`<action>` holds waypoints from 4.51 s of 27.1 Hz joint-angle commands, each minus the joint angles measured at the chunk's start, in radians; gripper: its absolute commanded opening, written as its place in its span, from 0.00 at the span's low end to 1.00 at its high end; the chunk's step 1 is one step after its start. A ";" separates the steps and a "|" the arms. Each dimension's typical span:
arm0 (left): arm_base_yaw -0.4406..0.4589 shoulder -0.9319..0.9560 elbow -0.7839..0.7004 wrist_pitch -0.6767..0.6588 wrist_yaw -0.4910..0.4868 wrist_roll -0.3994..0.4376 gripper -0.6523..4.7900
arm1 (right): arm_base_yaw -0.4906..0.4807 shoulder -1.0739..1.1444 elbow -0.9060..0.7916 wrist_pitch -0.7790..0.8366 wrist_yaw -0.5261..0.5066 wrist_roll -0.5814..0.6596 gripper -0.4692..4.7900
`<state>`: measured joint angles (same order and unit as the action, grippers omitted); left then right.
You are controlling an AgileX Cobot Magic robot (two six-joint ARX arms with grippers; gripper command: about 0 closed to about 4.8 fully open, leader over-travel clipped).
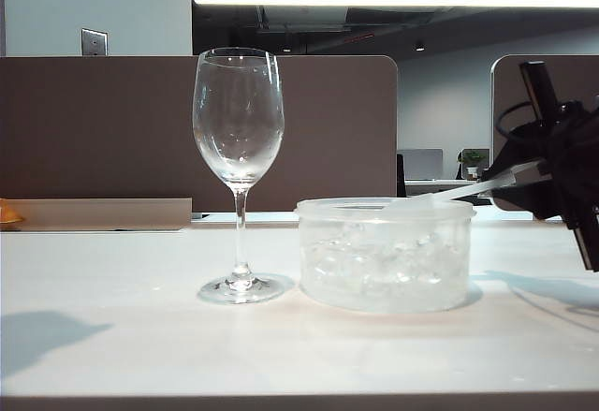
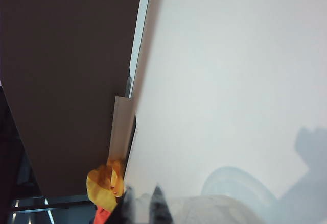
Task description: Pick up an ice shovel filled with ice cubes and pour the ice from the shovel into the glass.
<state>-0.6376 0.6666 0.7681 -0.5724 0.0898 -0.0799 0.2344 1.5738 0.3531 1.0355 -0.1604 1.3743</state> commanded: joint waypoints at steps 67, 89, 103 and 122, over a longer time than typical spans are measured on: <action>0.000 -0.002 0.003 0.012 0.000 0.001 0.11 | 0.090 -0.289 0.405 -0.363 -0.104 0.168 0.08; 0.000 -0.002 0.003 0.012 0.000 0.001 0.11 | 0.198 -0.288 0.461 -0.534 -0.071 -0.110 0.08; 0.000 -0.002 0.003 0.012 0.000 0.001 0.11 | 0.198 -0.288 0.473 -0.530 -0.089 -0.174 0.08; 0.000 -0.002 0.003 0.012 0.000 0.001 0.11 | 0.199 -0.288 0.586 -0.637 -0.116 -0.251 0.08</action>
<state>-0.6380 0.6666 0.7681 -0.5724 0.0898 -0.0799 0.4328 1.2903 0.9325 0.3763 -0.2729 1.1316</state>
